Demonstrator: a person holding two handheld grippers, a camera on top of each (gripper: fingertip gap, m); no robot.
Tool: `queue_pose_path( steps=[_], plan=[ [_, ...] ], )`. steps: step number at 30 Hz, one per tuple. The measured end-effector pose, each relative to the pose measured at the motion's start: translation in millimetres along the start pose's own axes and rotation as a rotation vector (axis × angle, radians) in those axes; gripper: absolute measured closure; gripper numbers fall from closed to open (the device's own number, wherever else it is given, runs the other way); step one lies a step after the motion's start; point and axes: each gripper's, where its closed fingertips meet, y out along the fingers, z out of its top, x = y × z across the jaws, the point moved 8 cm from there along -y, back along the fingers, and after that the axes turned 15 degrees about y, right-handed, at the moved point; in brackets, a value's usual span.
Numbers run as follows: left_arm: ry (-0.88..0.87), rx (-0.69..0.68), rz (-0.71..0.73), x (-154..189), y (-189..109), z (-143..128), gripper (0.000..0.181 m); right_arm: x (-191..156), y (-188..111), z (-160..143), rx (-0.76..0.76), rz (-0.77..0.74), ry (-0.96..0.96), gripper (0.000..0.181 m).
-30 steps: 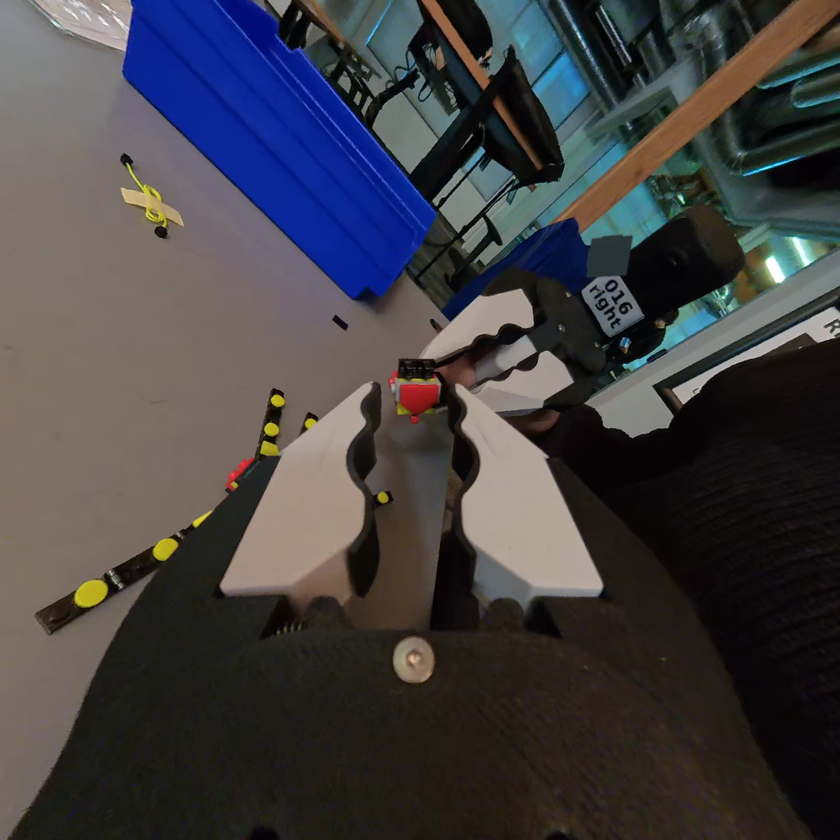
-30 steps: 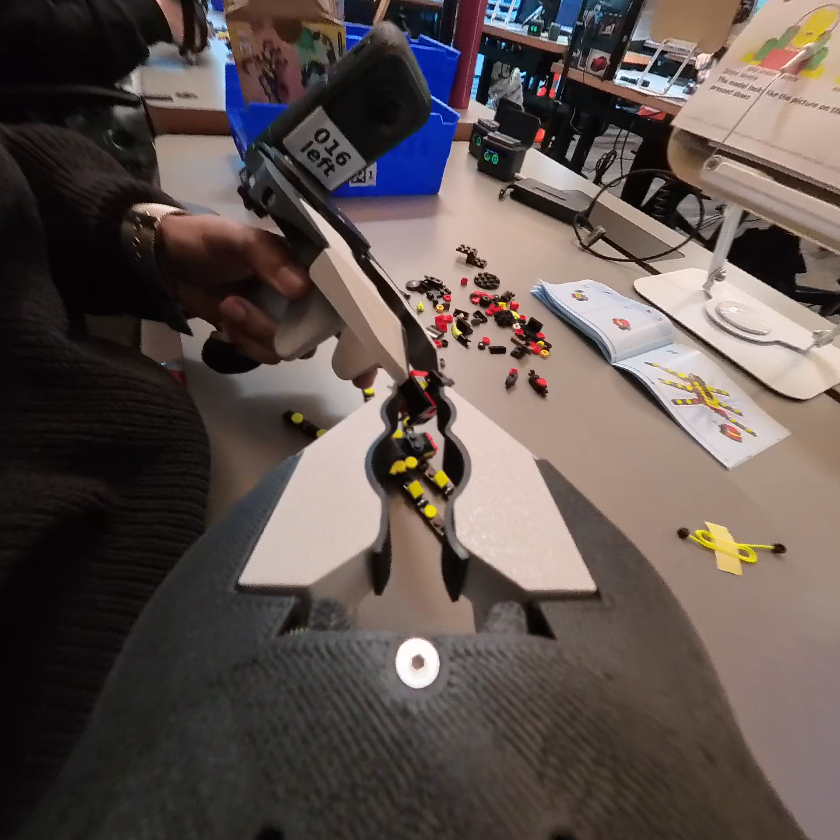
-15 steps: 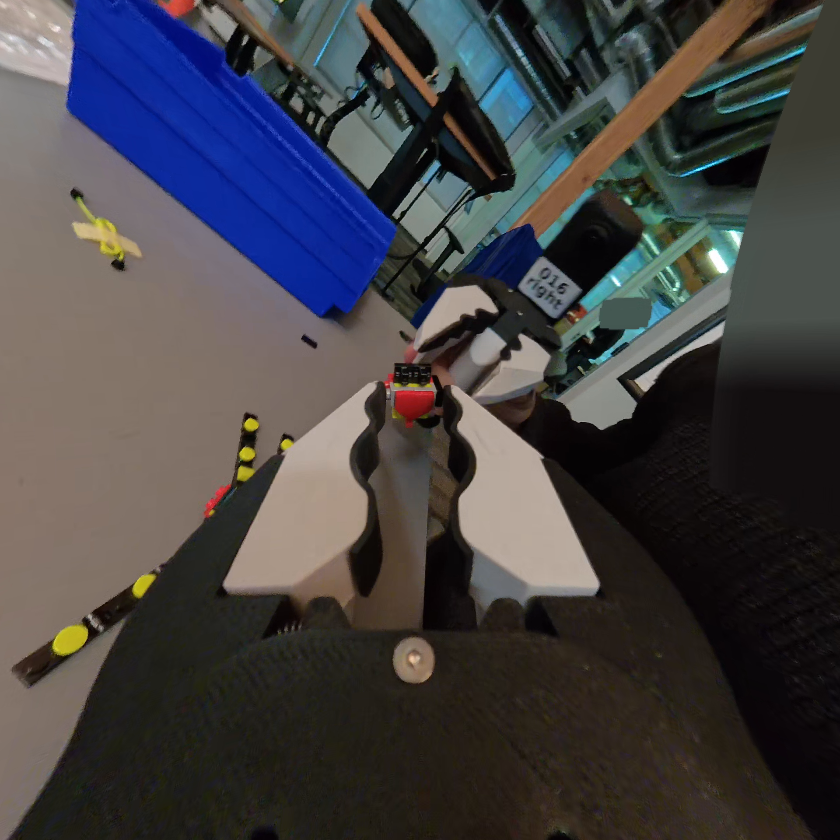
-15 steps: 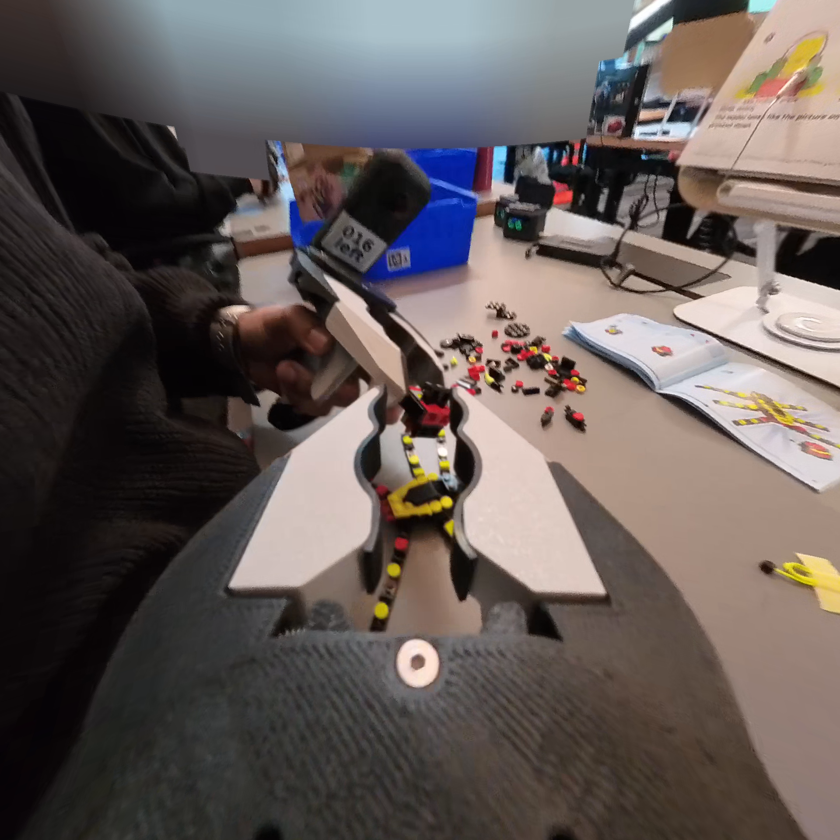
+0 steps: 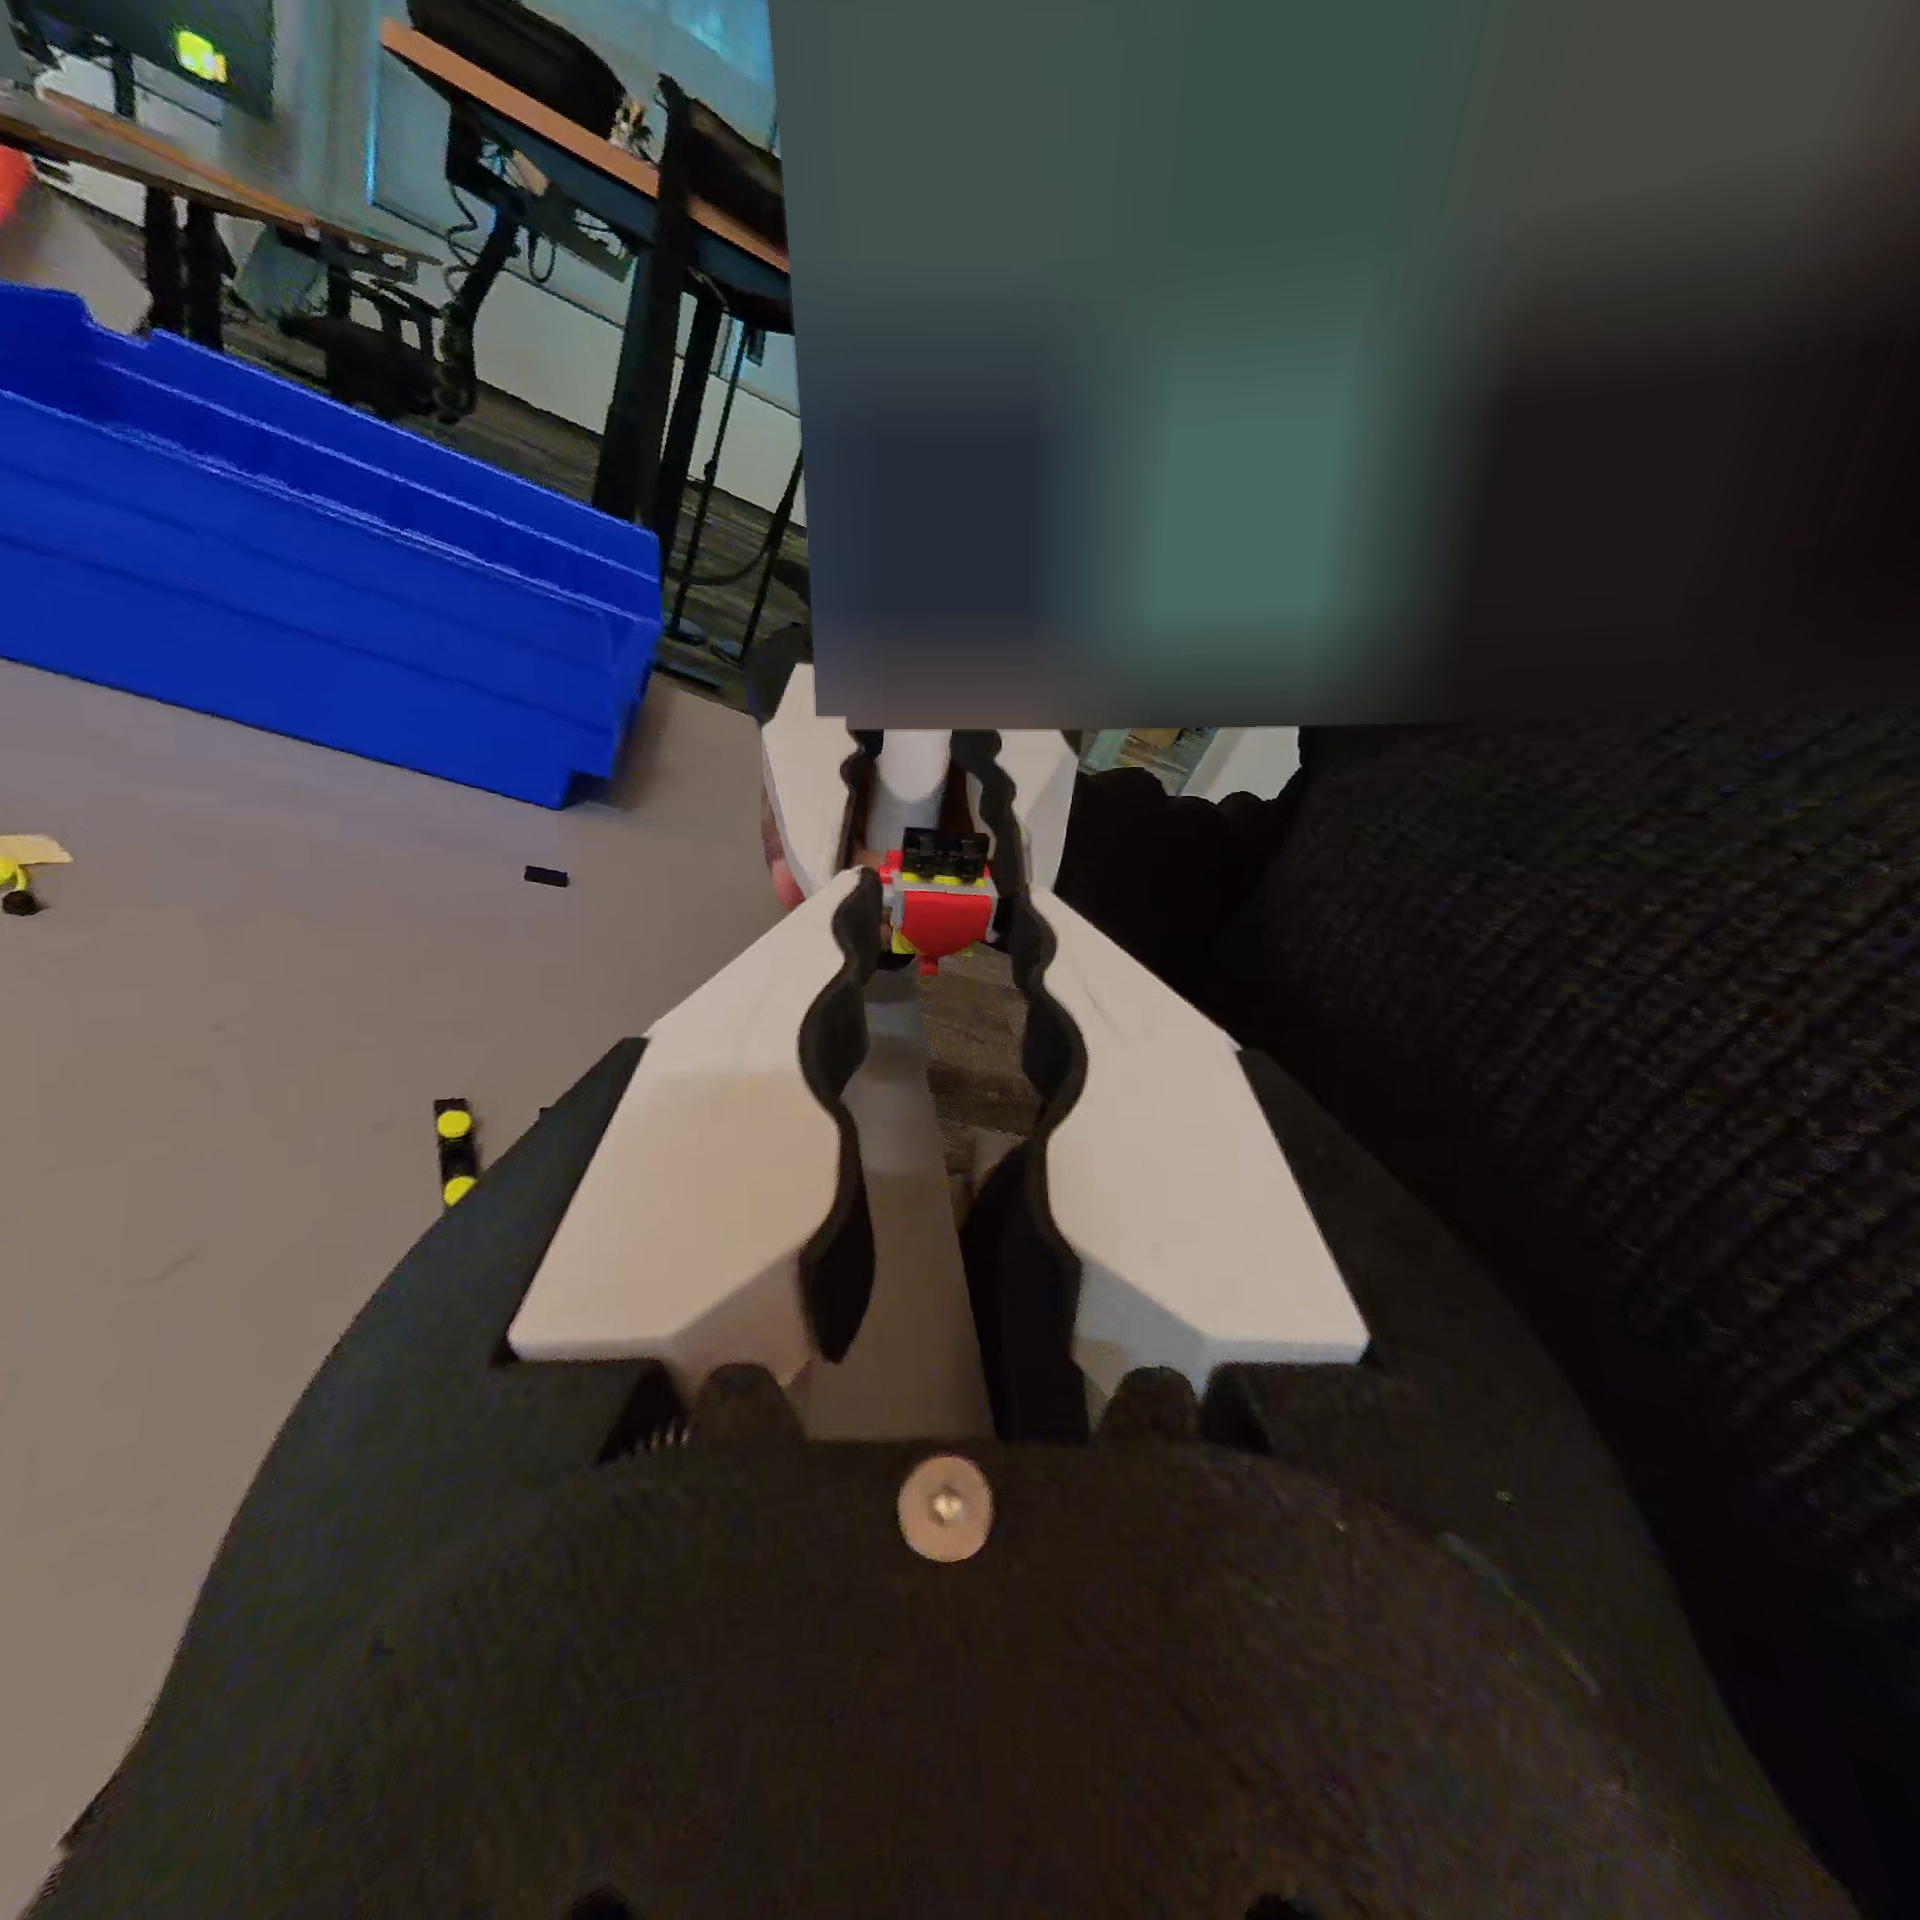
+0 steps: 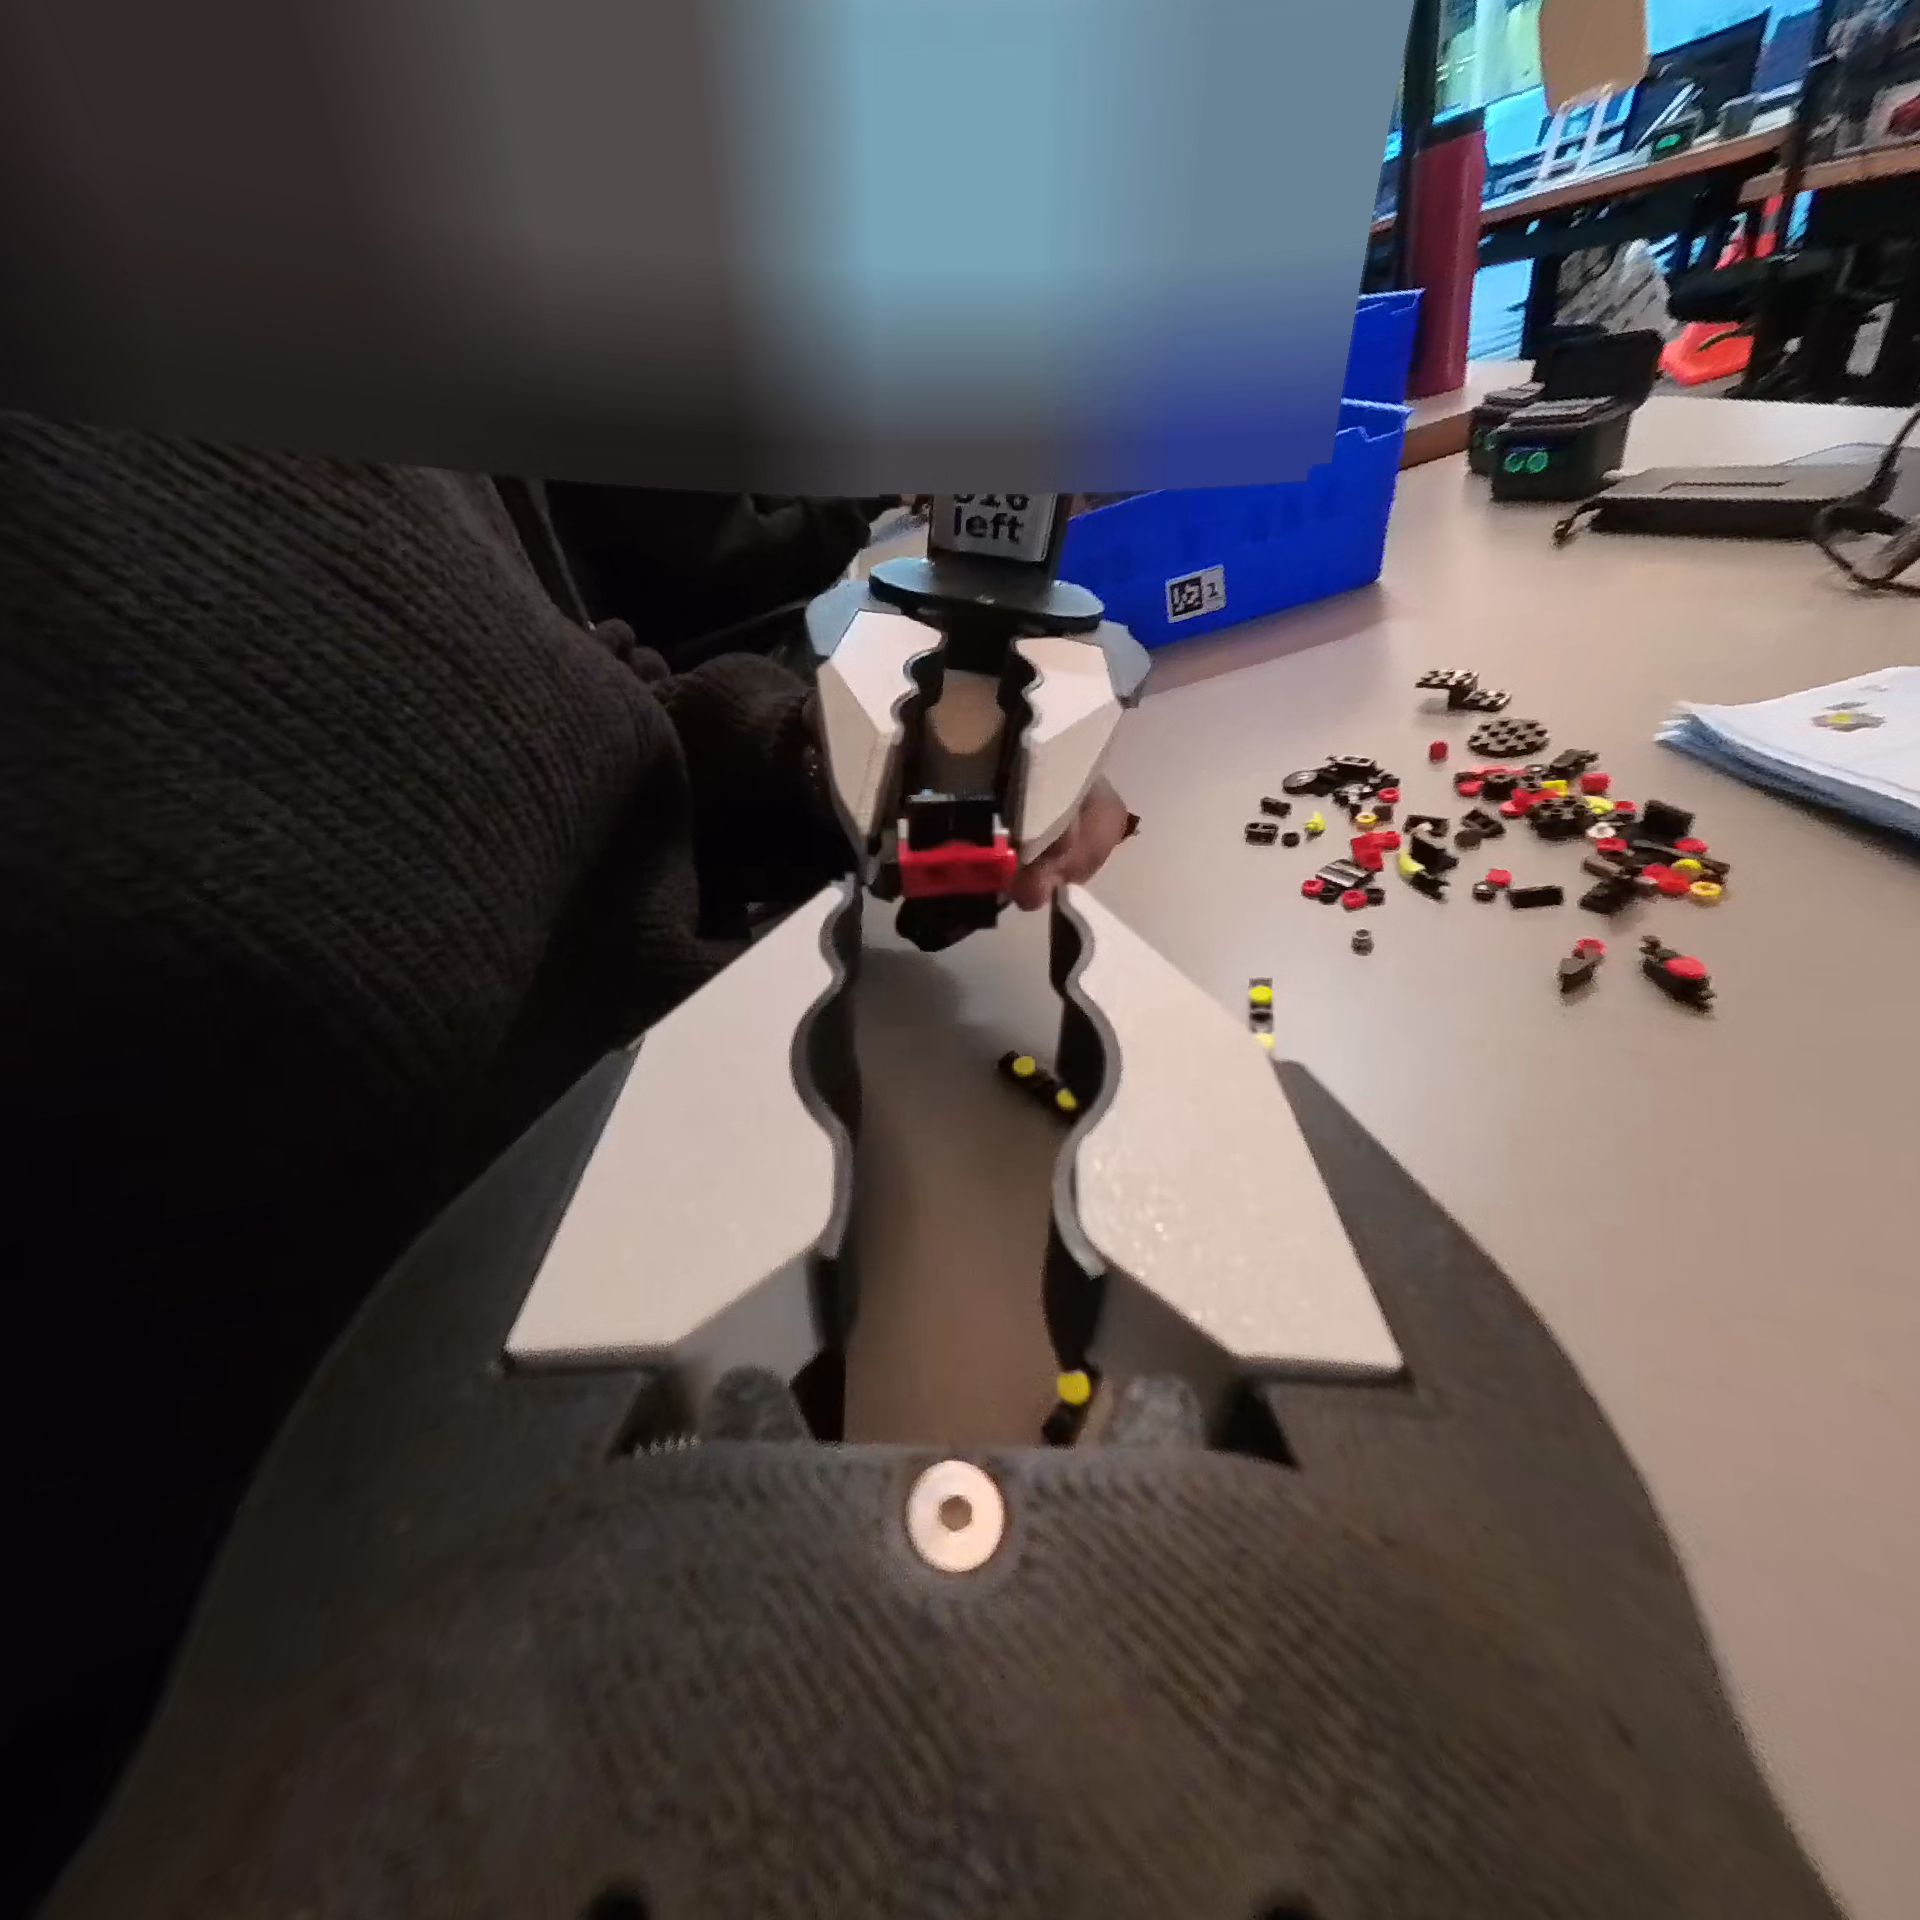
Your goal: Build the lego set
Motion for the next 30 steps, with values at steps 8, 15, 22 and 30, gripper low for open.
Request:
queue_pose_path(
  steps=[8,15,22,30],
  plan=[
    [0.036,-0.03,-0.027,4.0,2.8,-2.1,0.16,-3.7,-1.1,0.5,0.008,0.049,-0.006,0.157],
    [0.036,-0.022,-0.029,4.2,2.1,-1.1,0.16,-5.1,-1.0,0.7,0.005,0.049,-0.021,0.159],
    [0.042,-0.016,-0.03,5.5,2.6,1.2,0.16,-7.5,-1.5,2.4,0.018,0.055,-0.025,0.159],
    [0.044,-0.002,-0.028,6.9,3.3,2.9,0.161,-9.7,-2.3,3.7,0.029,0.061,-0.036,0.159]
  ],
)
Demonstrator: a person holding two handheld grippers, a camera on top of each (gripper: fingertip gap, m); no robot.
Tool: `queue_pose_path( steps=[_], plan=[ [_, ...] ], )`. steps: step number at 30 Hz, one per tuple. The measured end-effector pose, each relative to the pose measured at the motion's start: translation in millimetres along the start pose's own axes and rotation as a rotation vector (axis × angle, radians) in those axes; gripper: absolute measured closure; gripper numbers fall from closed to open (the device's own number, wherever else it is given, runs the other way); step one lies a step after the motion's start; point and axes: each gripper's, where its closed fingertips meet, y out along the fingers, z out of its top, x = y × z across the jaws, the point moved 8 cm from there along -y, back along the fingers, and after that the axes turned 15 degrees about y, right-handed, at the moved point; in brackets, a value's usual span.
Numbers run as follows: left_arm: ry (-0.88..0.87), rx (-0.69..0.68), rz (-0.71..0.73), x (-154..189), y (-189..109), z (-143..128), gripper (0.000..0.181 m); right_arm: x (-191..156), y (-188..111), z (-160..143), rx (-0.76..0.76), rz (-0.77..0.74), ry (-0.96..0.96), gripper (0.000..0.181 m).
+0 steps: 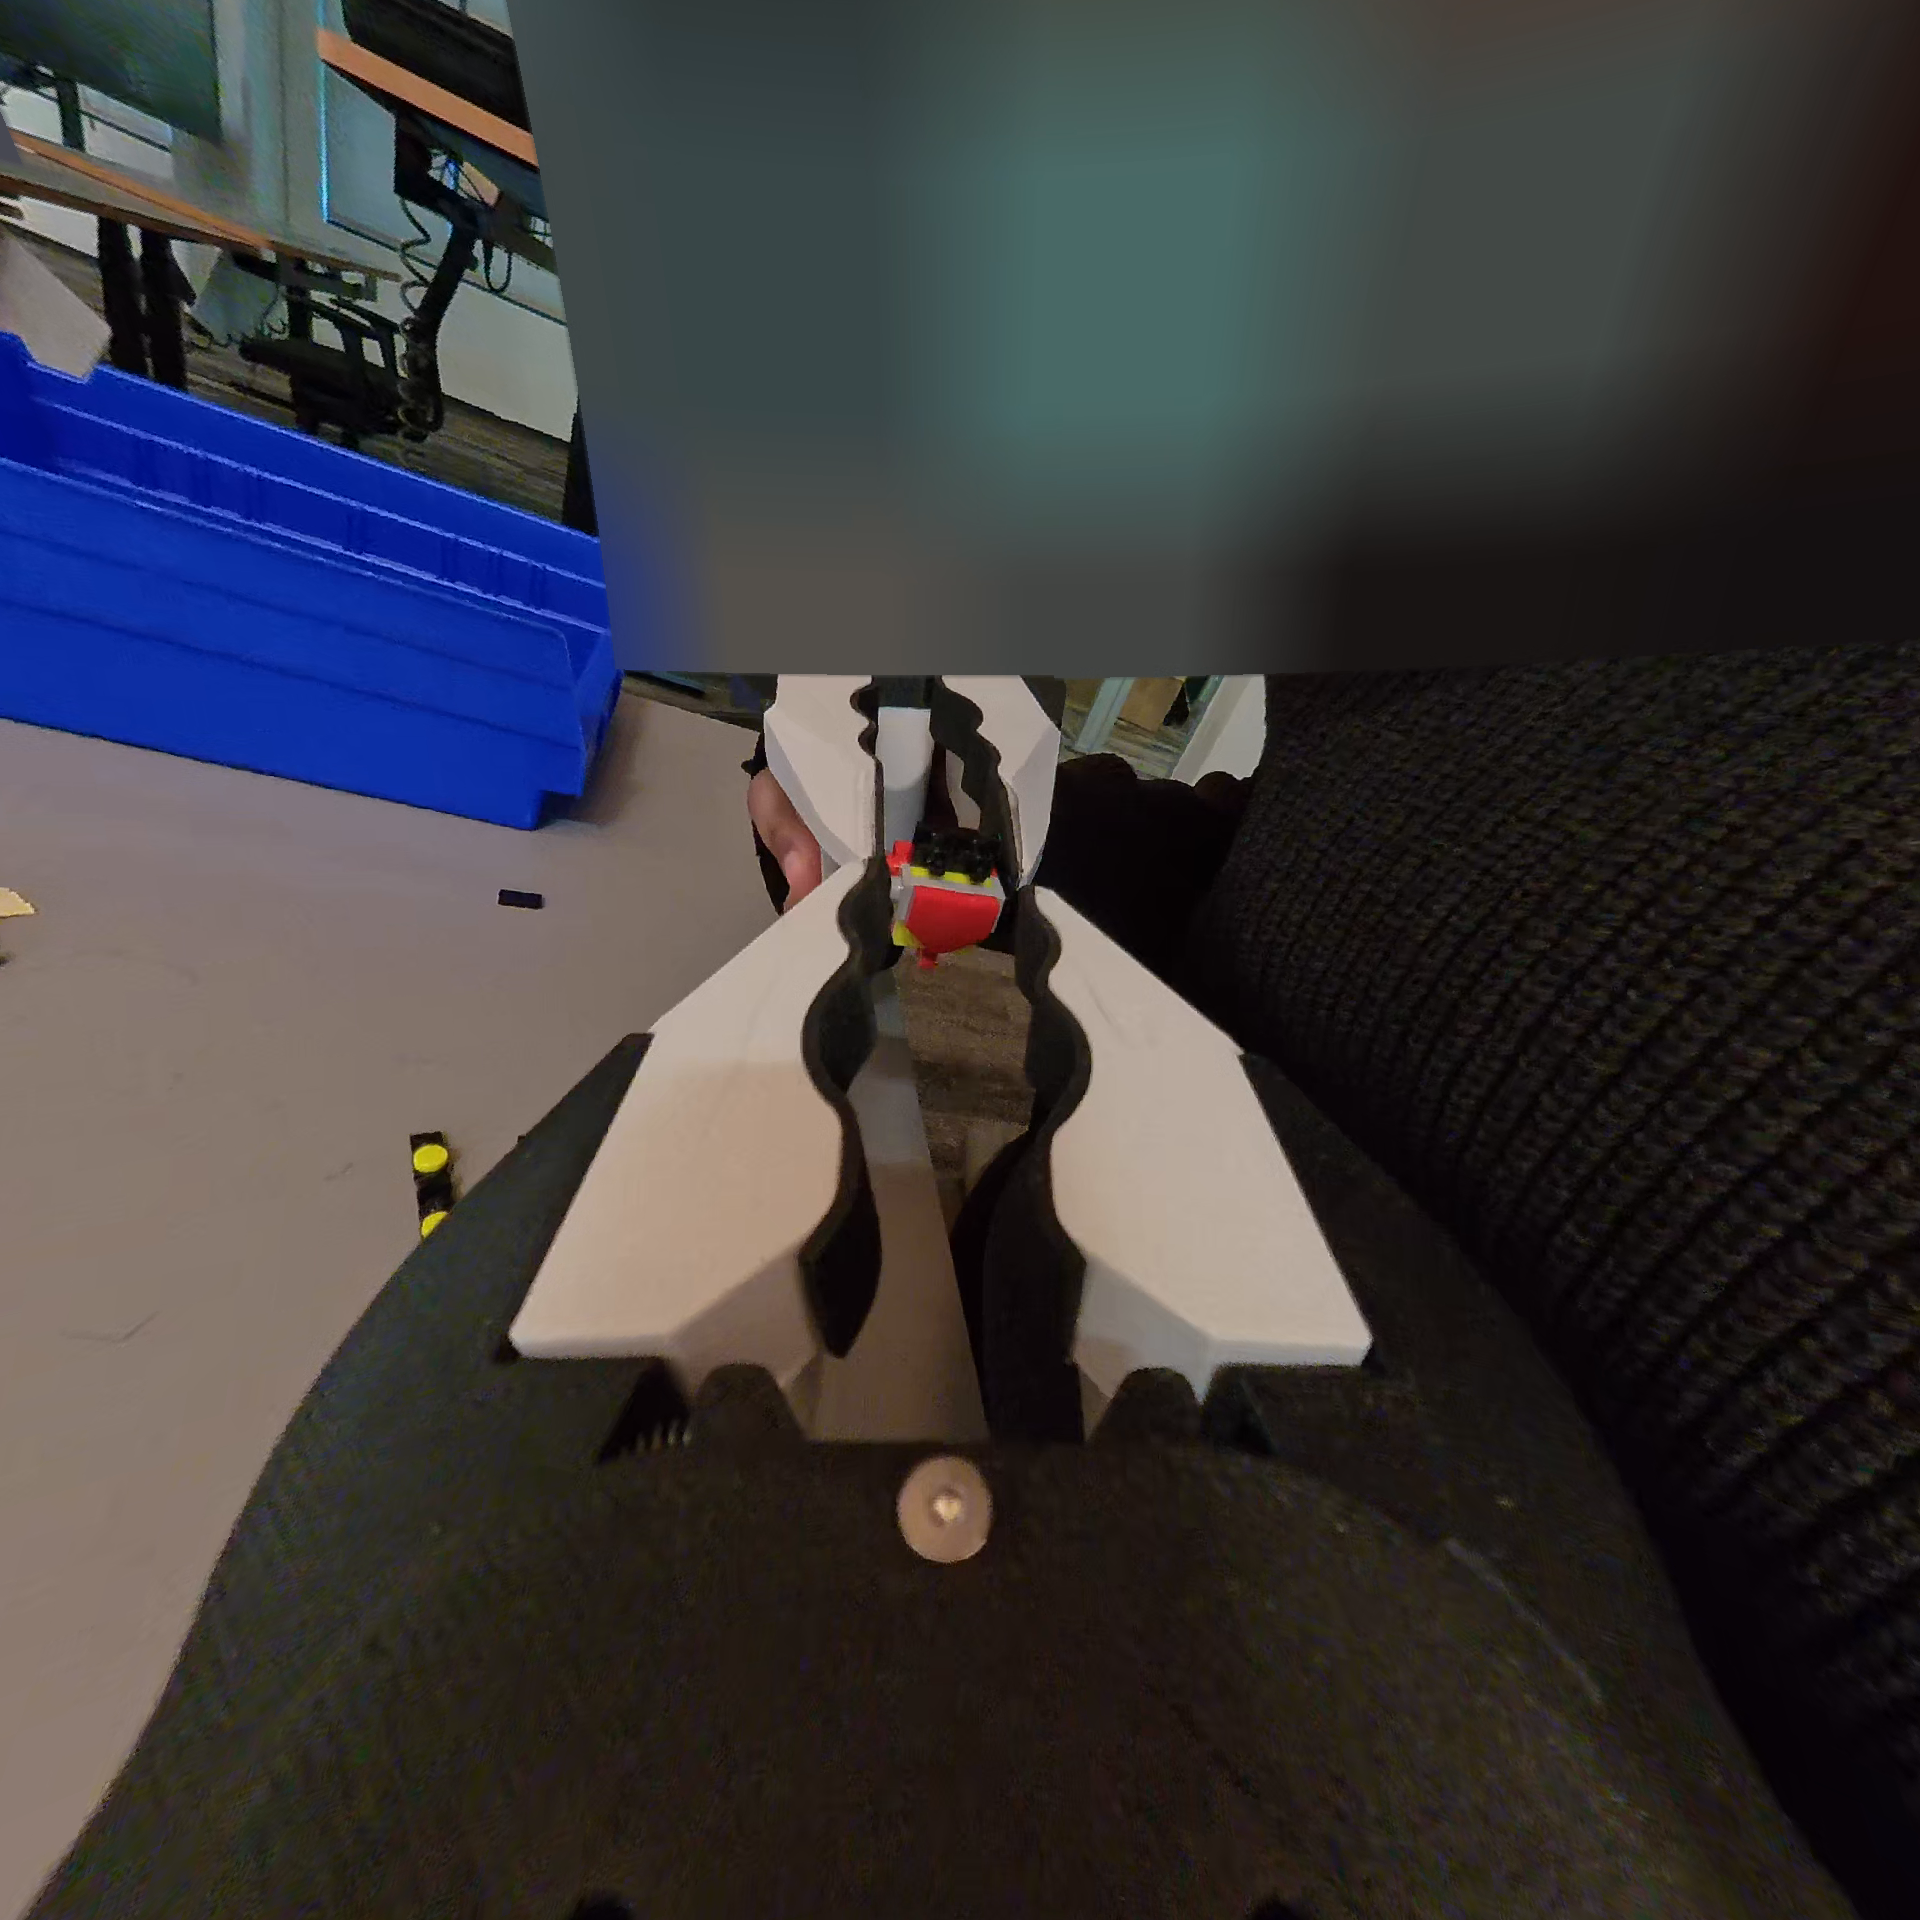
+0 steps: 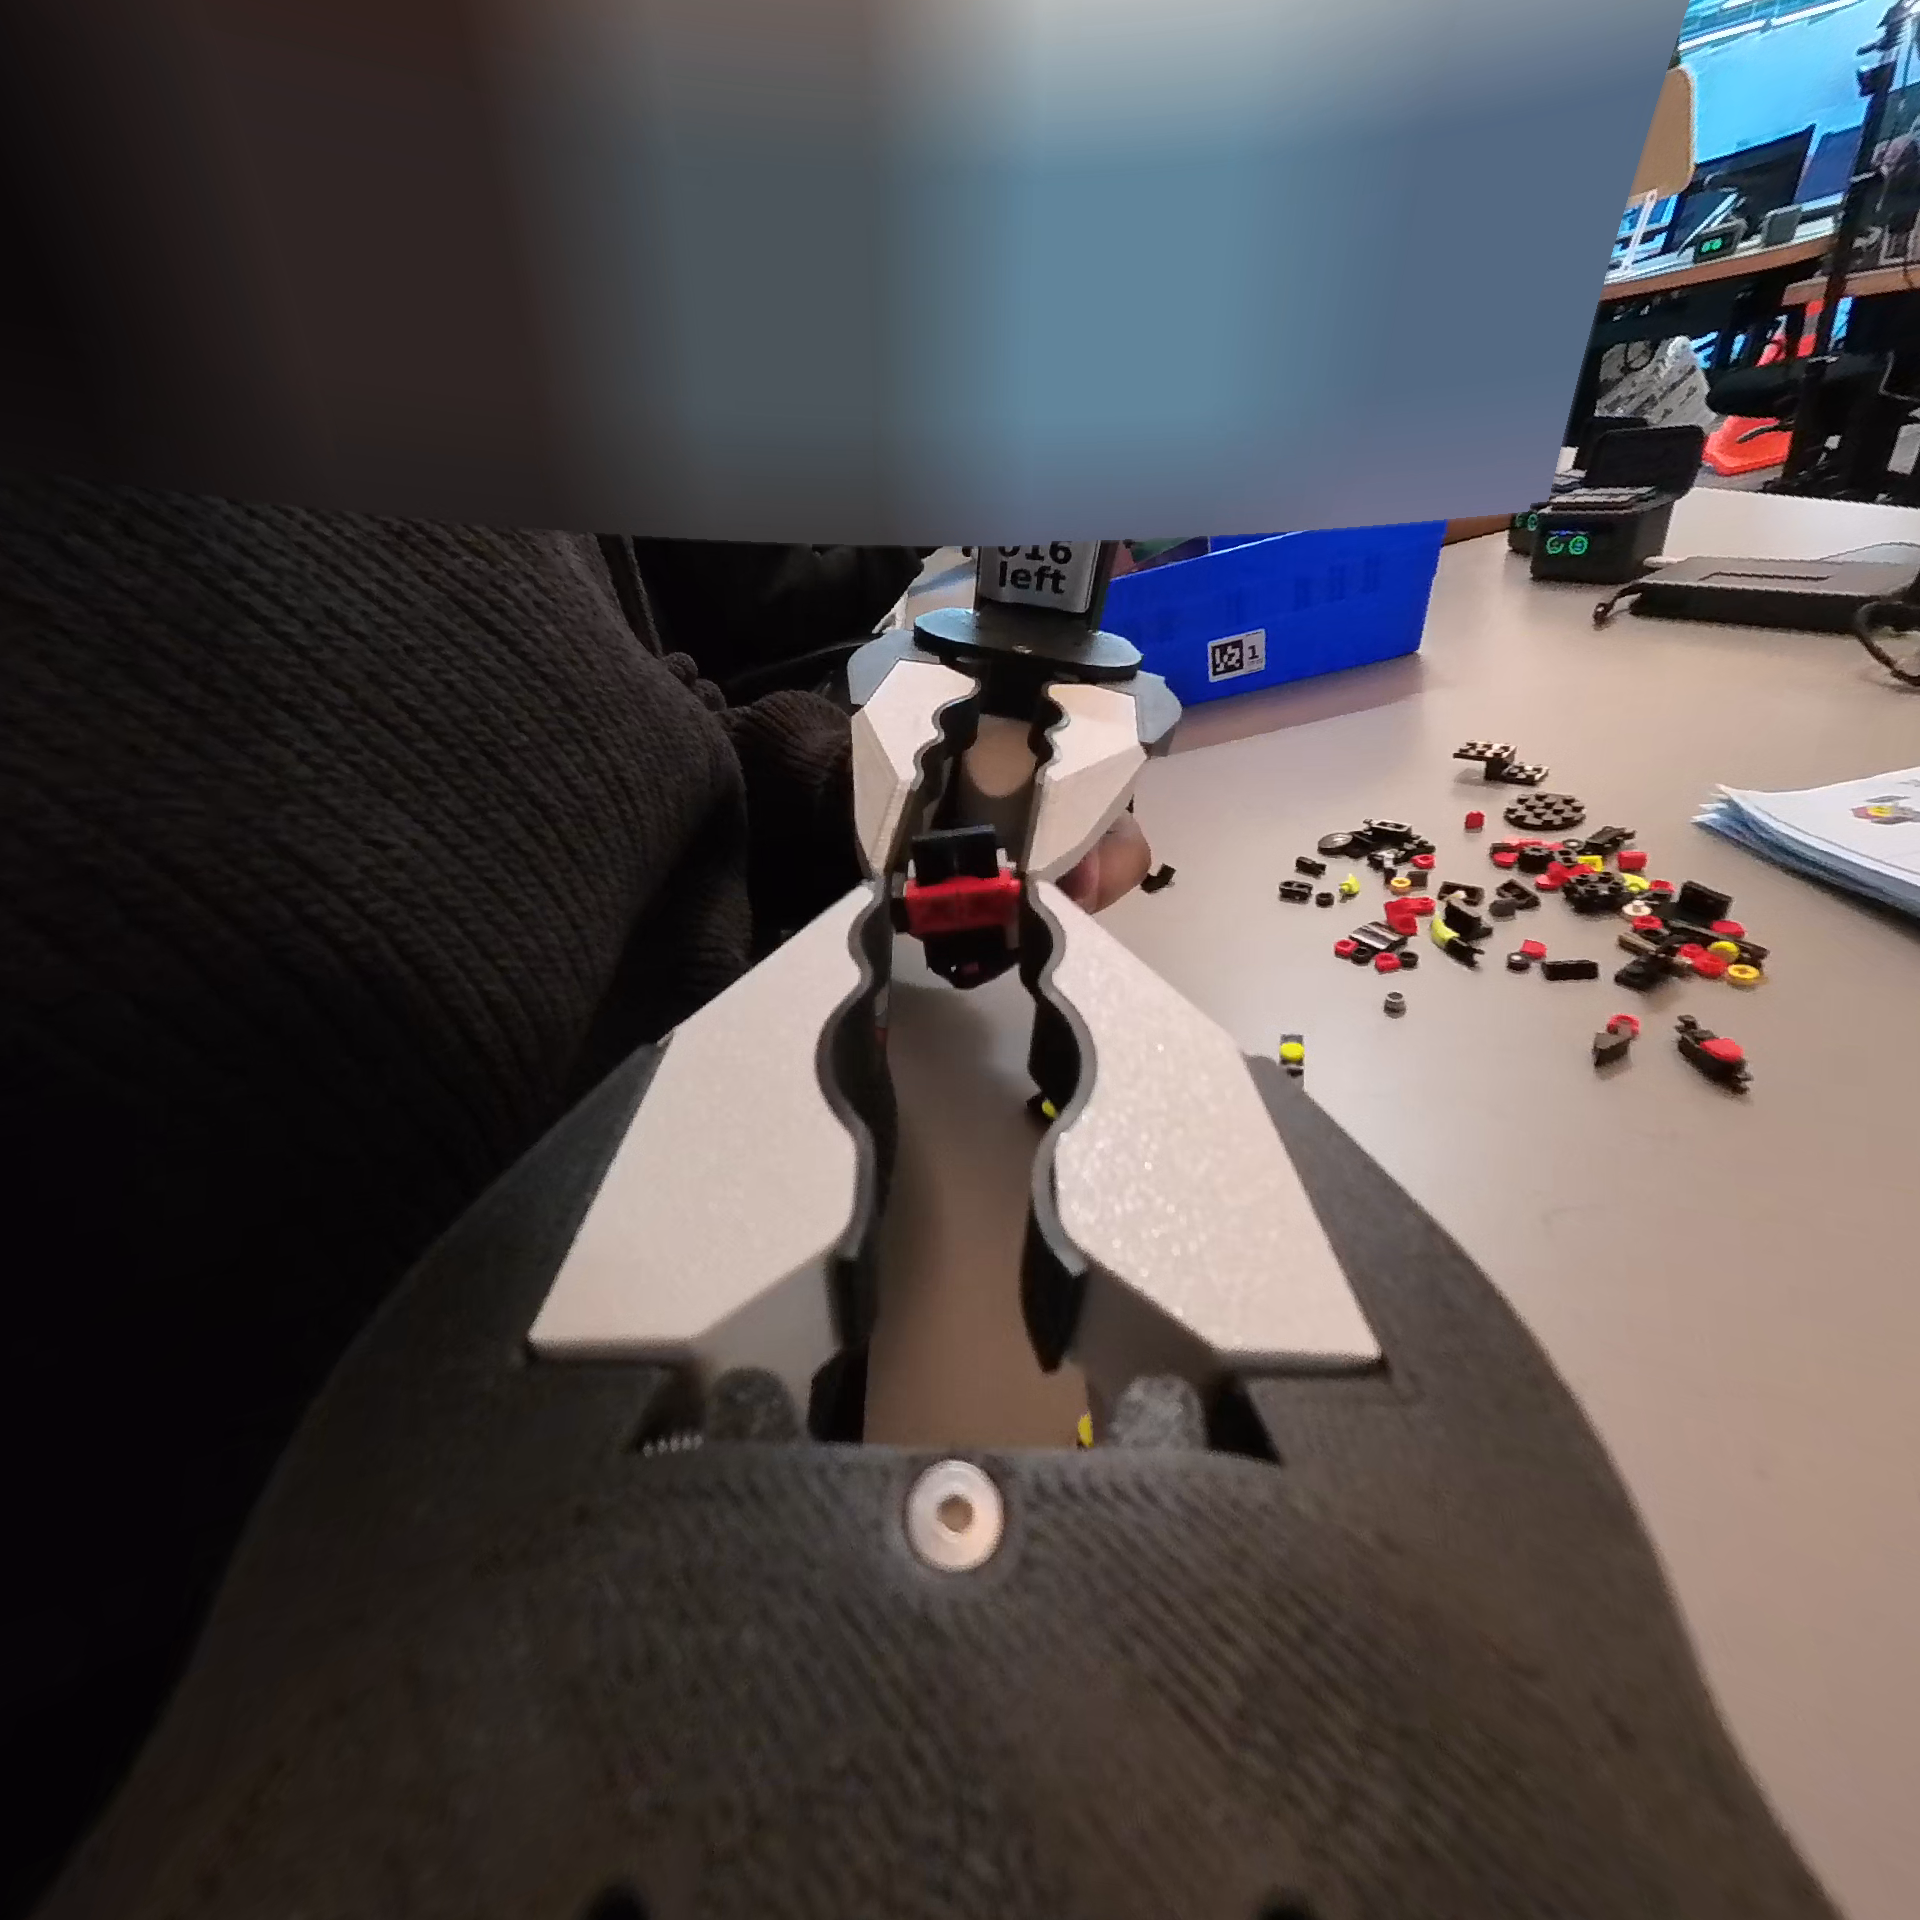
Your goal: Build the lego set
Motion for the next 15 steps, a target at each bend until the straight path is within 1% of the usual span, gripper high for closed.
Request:
queue_pose_path(
  steps=[15],
  plan=[
    [-0.021,0.016,0.001,-0.2,0.9,0.8,0.161,-1.2,-1.0,1.4,-0.001,-0.001,-0.013,0.159]
  ],
)
